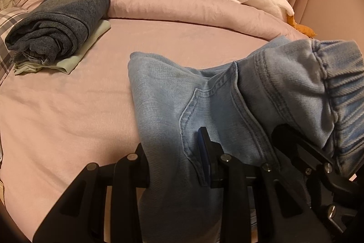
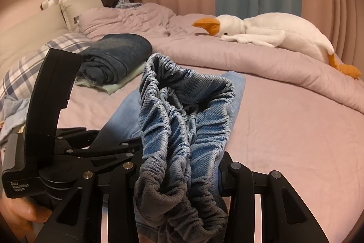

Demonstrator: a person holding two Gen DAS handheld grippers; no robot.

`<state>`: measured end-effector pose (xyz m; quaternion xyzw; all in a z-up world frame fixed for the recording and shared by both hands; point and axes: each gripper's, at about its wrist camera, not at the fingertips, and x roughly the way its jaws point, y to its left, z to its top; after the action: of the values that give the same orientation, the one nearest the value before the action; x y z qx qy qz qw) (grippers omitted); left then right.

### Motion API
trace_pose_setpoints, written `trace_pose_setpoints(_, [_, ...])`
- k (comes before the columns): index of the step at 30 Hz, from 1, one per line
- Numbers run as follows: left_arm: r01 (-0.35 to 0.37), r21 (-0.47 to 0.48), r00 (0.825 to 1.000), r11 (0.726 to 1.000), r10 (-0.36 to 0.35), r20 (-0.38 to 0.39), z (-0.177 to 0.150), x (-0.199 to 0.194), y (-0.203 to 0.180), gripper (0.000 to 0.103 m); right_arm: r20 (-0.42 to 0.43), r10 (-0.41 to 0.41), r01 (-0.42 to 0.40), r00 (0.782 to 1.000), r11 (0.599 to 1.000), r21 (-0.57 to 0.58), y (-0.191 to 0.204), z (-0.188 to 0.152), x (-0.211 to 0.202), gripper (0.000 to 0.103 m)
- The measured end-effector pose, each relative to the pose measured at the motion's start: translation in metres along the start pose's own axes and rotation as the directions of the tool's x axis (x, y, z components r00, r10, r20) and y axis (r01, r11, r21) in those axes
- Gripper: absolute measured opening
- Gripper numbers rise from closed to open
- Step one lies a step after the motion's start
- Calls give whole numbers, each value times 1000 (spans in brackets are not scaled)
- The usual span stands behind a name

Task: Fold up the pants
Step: 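Fold the waistband down over the jeans with the right tool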

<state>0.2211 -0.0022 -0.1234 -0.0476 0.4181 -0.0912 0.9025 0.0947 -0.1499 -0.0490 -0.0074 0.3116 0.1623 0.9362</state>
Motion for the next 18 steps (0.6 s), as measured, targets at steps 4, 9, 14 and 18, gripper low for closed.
trace_pose_setpoints(4, [4,-3,1000,1000,-4,-7,1,2,2,33,-5,3,-3,1000,1000,10,-3,-2,3,44])
trace_pose_setpoints(9, [1,-10,1000,1000,-1,-15,0,5,5,34,-18,6,-6,1000,1000,30,-9,-2,7,44])
trace_pose_setpoints(14, [-15,-19,1000,1000,14,-27,-1,8,10,43,-51,27,-21,998,994,105,-25,-4,10,44])
trace_pose_setpoints(18, [-24,-9,999,1000,24,-25,-2,8,9,46,-91,51,-34,995,984,177,-40,-9,14,44])
